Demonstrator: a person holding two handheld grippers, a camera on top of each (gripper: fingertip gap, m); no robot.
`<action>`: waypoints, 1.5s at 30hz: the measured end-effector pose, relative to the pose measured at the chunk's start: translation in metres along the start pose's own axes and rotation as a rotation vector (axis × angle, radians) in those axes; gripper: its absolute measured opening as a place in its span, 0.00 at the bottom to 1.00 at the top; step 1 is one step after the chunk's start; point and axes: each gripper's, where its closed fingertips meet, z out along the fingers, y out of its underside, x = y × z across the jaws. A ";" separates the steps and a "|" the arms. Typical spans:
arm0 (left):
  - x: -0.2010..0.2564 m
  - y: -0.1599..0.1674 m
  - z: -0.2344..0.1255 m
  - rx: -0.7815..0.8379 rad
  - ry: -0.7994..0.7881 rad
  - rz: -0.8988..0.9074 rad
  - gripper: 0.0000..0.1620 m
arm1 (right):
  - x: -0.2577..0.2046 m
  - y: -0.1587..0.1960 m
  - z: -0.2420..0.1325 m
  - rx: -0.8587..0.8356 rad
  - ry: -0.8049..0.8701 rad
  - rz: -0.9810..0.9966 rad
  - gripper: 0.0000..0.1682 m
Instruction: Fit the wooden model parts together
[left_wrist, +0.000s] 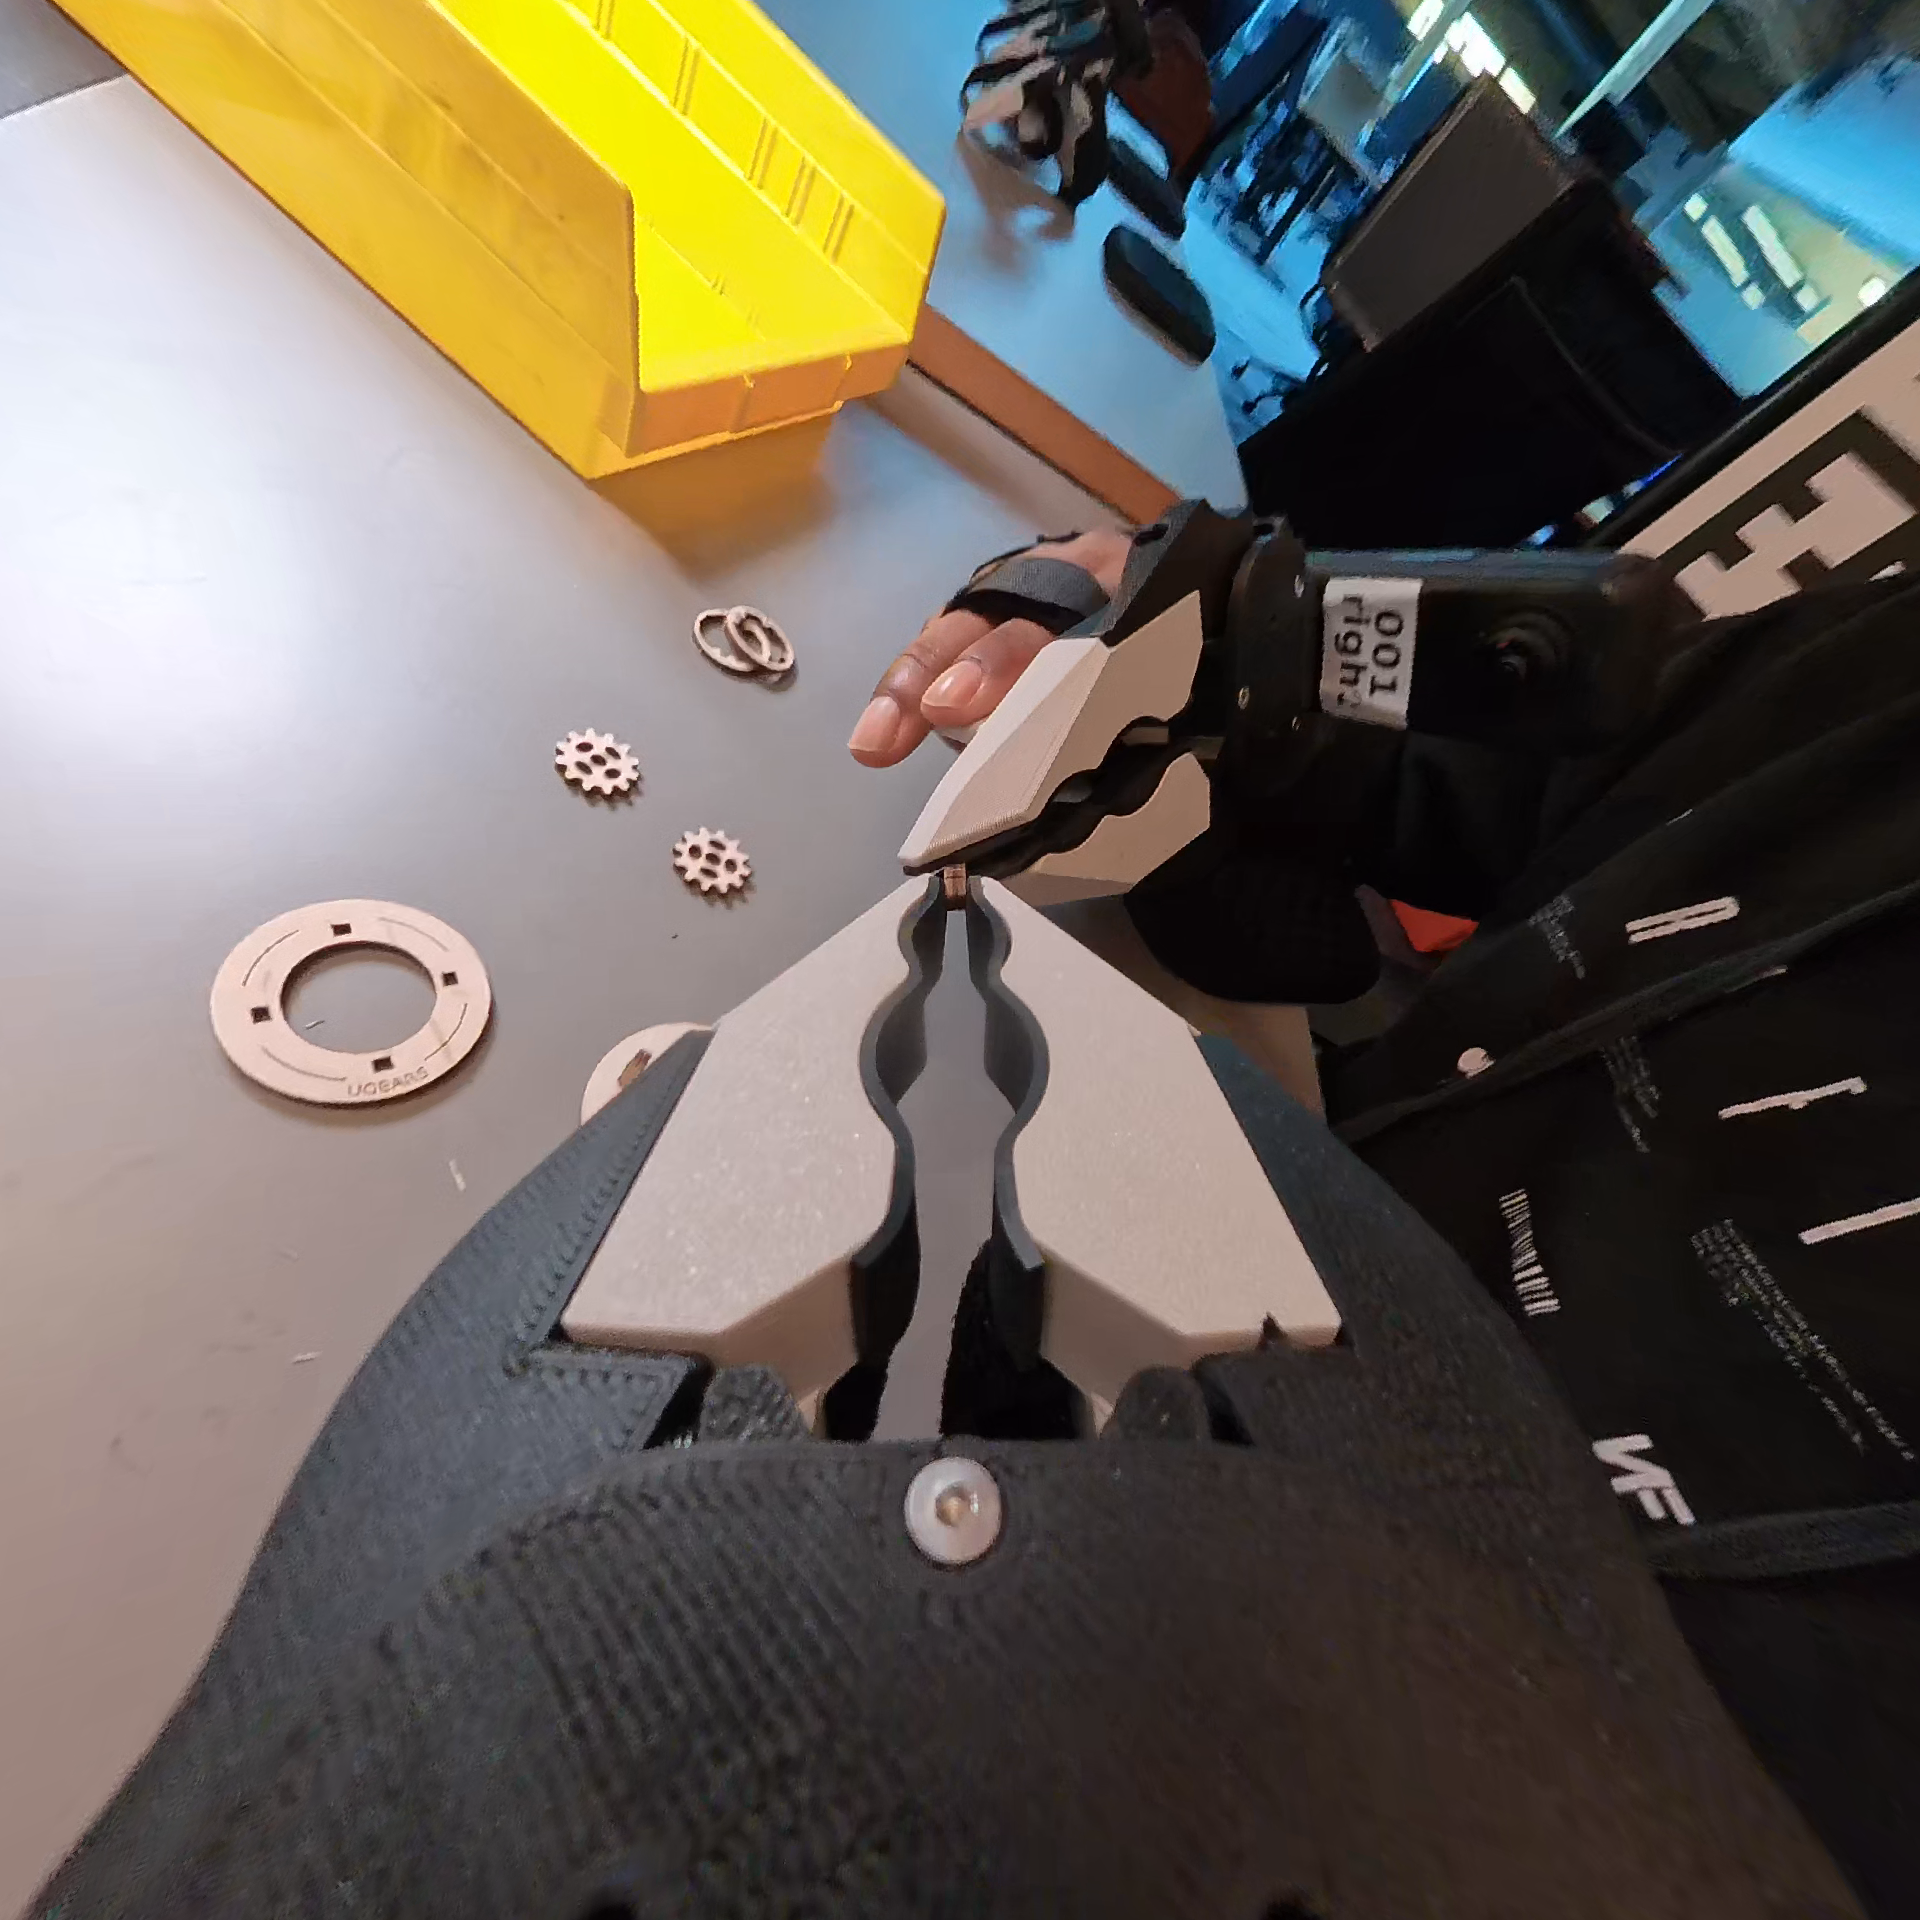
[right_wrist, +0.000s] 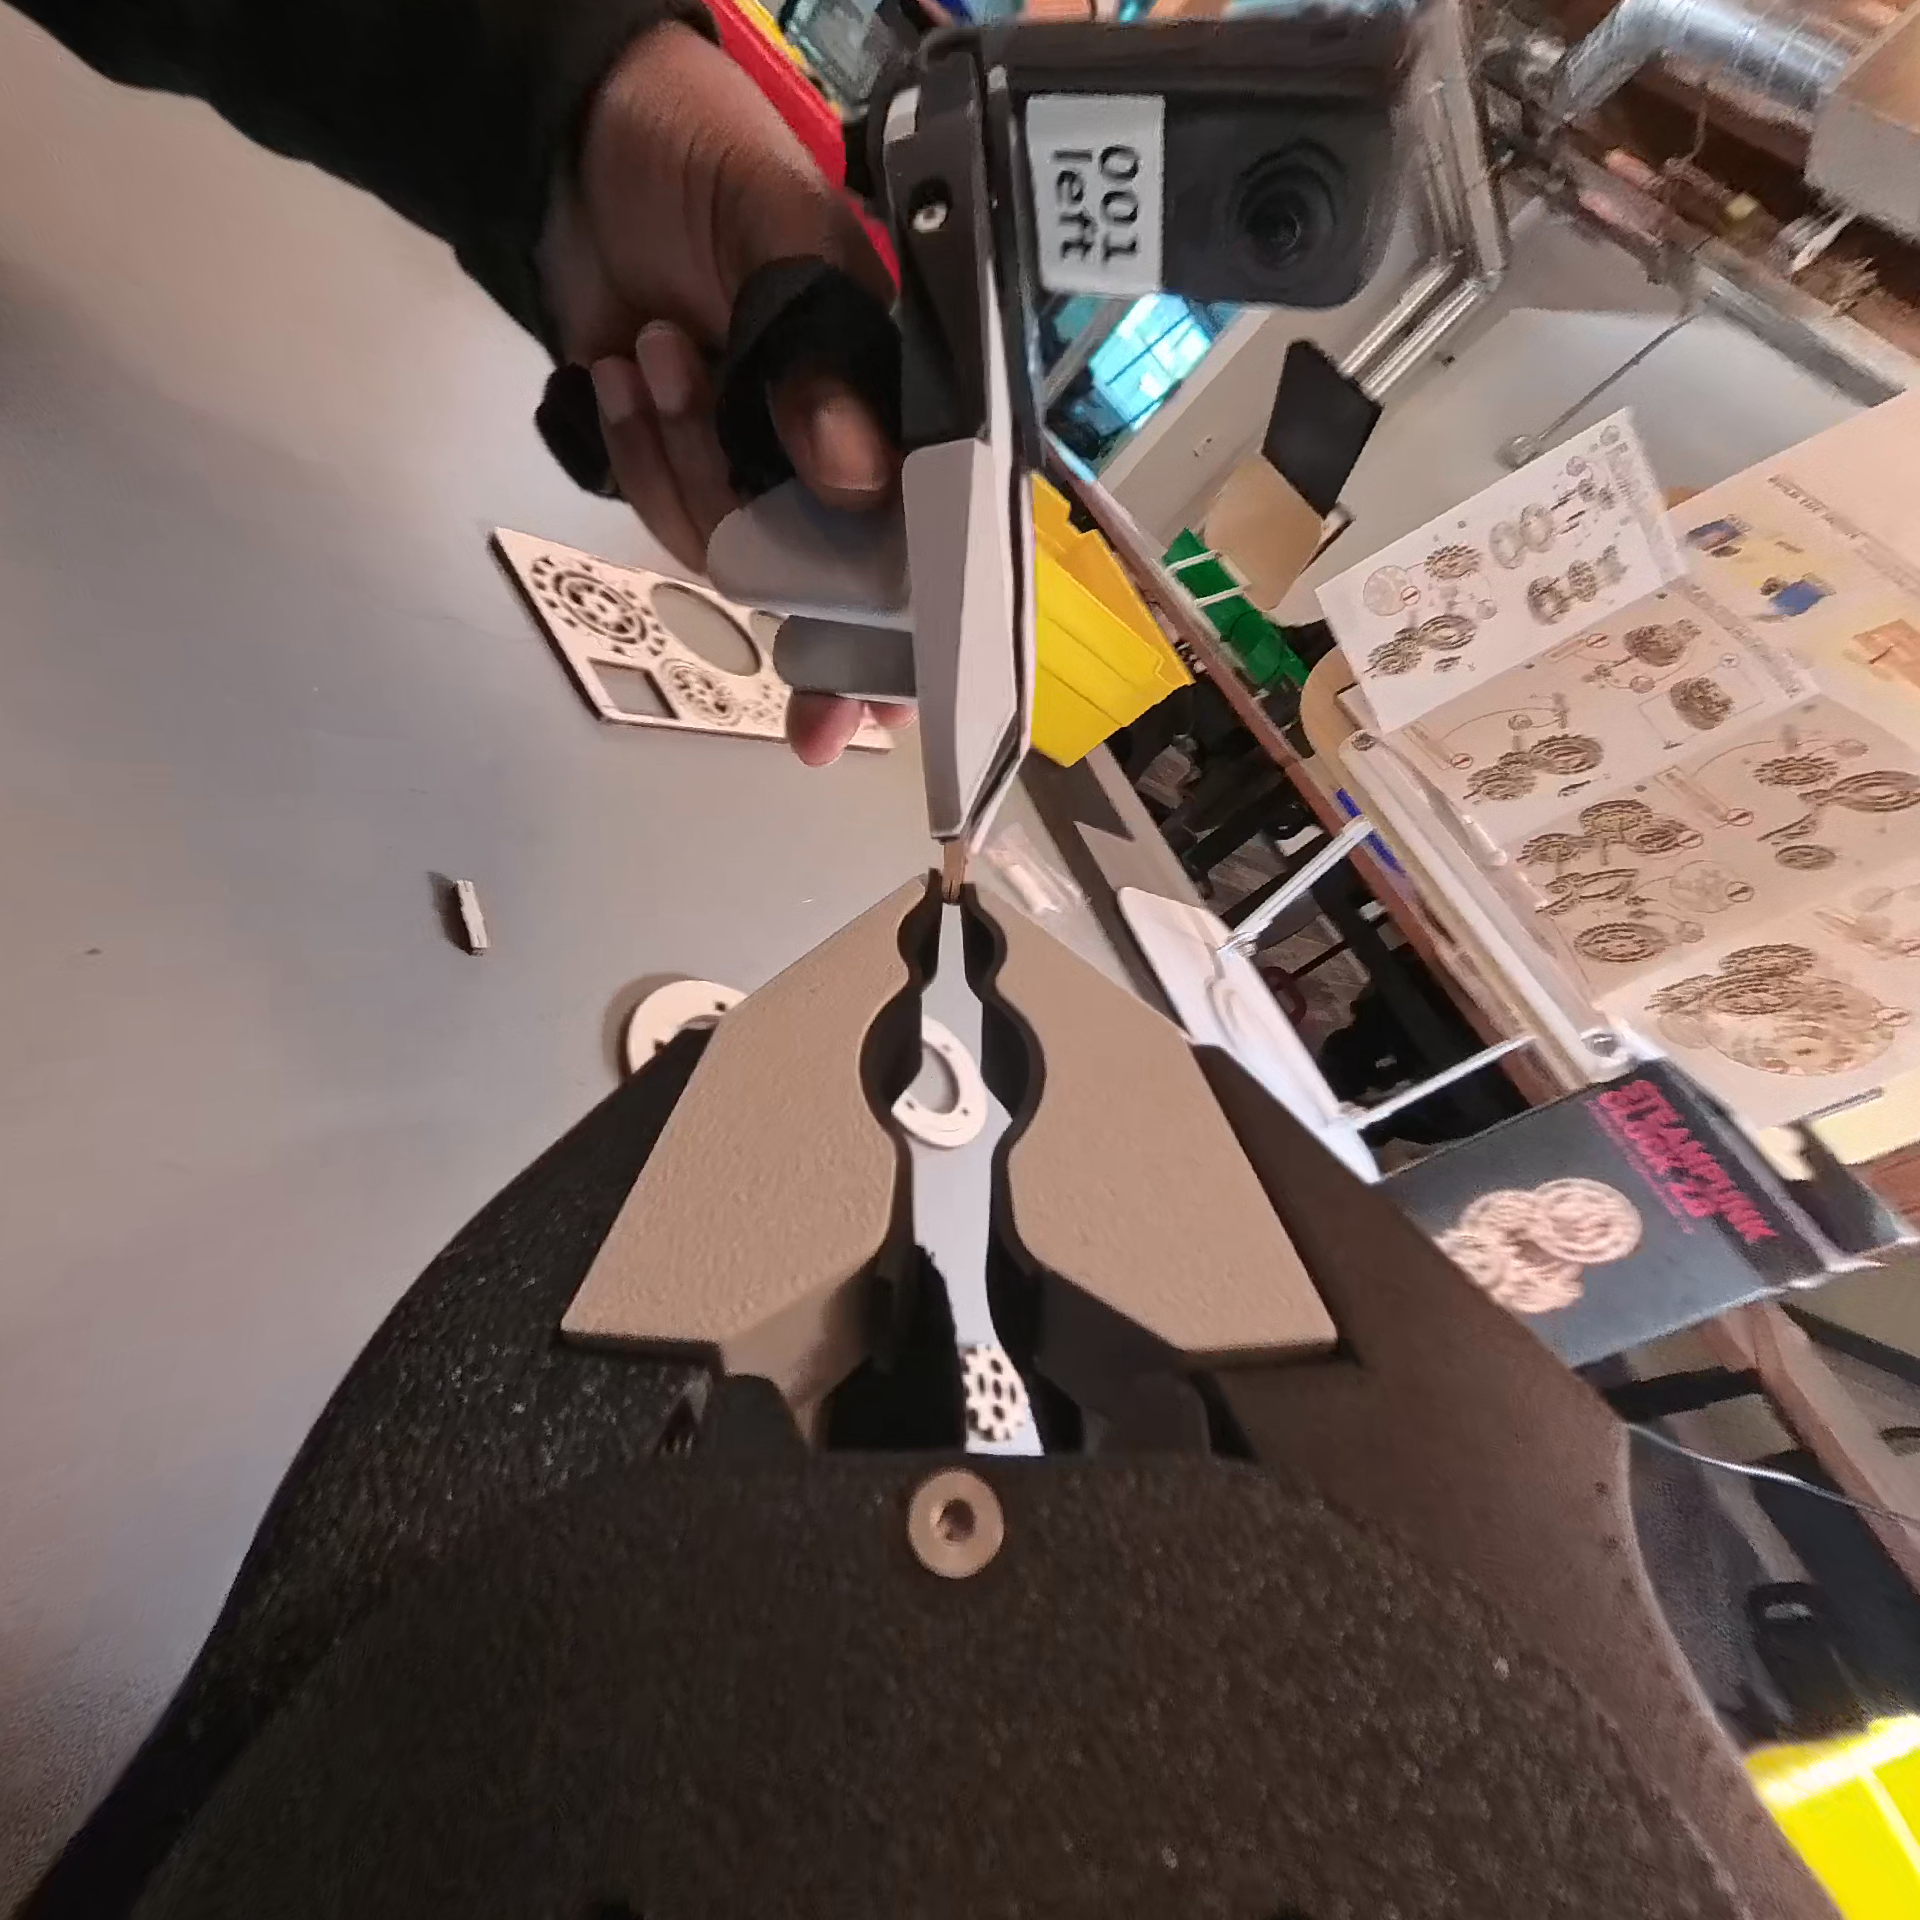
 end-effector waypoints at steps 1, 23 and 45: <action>-0.002 0.003 0.000 -0.029 -0.018 0.012 0.01 | -0.004 0.004 0.002 -0.016 -0.030 0.032 0.01; -0.073 0.079 -0.001 -0.872 -0.289 0.379 0.01 | -0.066 0.076 0.015 -0.449 -0.426 0.241 0.00; -0.076 0.084 0.001 -1.026 -0.302 0.558 0.01 | -0.066 0.076 0.015 -0.437 -0.433 0.245 0.00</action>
